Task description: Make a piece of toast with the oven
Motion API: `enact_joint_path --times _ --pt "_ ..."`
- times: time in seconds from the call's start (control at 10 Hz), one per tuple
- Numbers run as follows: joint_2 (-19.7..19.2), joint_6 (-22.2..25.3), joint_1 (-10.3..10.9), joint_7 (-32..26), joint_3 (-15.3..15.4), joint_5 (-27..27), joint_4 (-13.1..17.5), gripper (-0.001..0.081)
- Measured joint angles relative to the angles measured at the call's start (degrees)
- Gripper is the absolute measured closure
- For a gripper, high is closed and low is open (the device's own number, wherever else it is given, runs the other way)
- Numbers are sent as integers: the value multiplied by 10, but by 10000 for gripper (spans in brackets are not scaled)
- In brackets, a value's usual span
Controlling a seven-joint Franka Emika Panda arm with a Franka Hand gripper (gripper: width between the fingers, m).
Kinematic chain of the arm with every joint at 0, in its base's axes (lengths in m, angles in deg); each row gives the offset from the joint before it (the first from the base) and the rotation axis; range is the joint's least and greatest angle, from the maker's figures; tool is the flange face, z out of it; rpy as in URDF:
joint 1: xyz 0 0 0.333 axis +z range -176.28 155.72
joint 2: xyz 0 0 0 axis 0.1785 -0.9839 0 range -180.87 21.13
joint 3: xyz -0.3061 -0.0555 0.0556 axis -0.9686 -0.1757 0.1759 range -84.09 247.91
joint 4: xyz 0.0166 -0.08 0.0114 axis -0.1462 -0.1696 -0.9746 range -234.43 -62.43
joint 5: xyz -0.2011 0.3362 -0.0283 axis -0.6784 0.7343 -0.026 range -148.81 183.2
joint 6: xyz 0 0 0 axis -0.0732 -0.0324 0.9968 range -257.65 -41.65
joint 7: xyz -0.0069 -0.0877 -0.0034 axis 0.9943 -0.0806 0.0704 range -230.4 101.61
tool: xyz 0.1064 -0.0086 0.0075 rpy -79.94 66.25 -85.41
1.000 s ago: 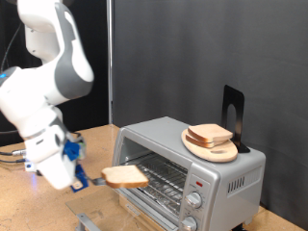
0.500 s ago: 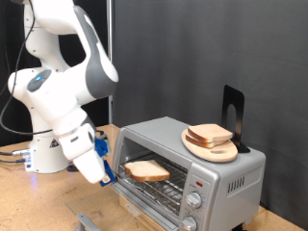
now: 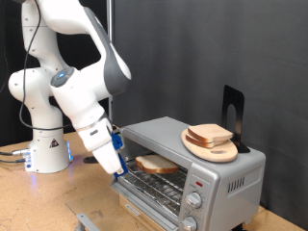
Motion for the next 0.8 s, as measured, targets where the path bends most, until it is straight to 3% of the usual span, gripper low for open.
enact_joint_path --times 0.3,0.5,0.8 --pt "5 -44 6 54 30 -3 -14 474" --pt "5 -72 5 70 32 -32 -27 474" --pt "7 -77 -16 66 22 -84 -51 474"
